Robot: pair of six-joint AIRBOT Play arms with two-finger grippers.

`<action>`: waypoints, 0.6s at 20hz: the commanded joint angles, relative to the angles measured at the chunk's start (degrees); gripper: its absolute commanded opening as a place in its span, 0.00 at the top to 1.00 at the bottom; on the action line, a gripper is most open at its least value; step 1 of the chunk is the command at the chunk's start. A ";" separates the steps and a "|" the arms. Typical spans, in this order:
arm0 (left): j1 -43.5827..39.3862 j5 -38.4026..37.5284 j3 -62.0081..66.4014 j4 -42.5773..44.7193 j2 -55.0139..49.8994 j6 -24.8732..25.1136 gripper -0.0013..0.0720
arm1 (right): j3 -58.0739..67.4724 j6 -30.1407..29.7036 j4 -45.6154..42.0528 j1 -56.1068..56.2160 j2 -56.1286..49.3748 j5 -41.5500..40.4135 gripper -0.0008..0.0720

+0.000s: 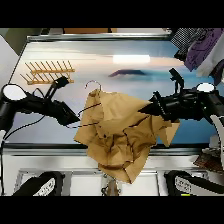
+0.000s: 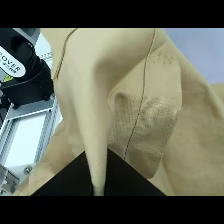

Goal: Fold the clothes and pants, and hang the long-sleeved shirts on hangers.

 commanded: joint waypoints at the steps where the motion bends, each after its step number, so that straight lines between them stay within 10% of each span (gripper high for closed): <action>1: 6.19 6.84 0.02 -0.07 5.53 -6.56 0.33 | 0.09 0.02 0.00 -0.28 0.42 -0.35 0.98; 12: 8.96 12.79 -0.11 5.86 20.98 -20.52 0.34 | 0.09 9.05 8.17 -4.17 10.78 -17.62 0.98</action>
